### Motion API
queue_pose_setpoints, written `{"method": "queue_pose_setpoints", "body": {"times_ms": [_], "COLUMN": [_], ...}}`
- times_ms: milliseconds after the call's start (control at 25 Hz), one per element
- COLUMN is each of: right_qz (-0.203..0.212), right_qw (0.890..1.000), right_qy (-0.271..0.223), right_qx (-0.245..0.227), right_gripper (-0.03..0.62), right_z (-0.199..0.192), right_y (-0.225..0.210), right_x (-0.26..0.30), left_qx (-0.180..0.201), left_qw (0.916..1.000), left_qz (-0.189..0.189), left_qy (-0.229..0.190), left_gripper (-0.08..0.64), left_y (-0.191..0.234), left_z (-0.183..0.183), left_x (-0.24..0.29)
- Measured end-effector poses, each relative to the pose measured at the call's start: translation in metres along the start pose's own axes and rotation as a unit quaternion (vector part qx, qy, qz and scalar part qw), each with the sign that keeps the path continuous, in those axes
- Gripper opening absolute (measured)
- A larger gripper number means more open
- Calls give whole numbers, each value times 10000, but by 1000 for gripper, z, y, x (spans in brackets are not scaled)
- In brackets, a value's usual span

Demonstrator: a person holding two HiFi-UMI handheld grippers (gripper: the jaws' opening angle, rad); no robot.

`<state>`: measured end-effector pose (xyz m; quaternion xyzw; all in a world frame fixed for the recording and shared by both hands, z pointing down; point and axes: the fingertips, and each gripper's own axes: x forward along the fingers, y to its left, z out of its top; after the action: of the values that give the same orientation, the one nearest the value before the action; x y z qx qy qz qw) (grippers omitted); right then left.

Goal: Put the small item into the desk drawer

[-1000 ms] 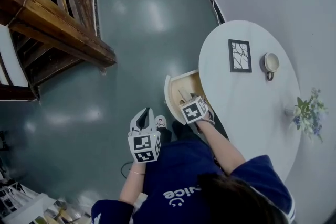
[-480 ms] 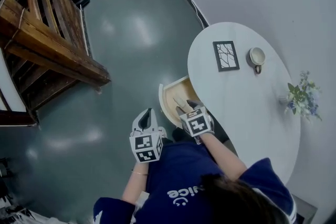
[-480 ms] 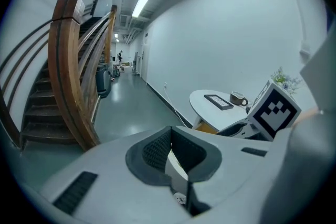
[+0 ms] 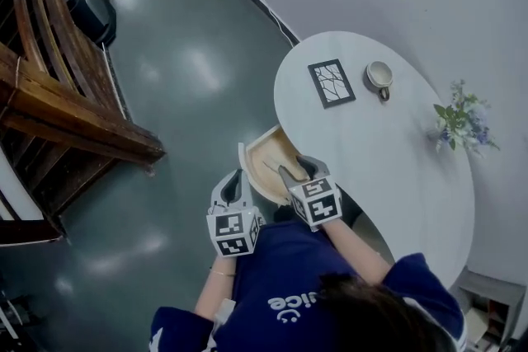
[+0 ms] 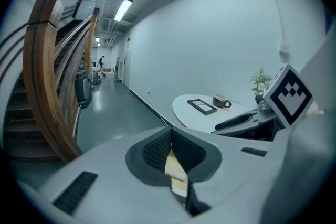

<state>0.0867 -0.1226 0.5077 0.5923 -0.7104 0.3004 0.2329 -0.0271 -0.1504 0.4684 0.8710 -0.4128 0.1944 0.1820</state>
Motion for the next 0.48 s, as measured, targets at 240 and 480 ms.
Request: {"method": "queue_pose_setpoints", "body": {"times_ms": [240, 480], "right_qz": [-291, -582], "right_qw": [9984, 9947], "right_qy": [-462, -822], "right_qx": [143, 197], "right_gripper": [205, 204], "right_z": [11, 18], "right_y": [-7, -18], "right_x": [-23, -48], "left_qx": [380, 507], "left_qw": [9987, 9966], "left_qz": [-302, -549], "left_qy": [-179, -333], "left_gripper": [3, 3], "left_y": [-17, -29], "left_z": [15, 26], "left_x": [1, 0]}}
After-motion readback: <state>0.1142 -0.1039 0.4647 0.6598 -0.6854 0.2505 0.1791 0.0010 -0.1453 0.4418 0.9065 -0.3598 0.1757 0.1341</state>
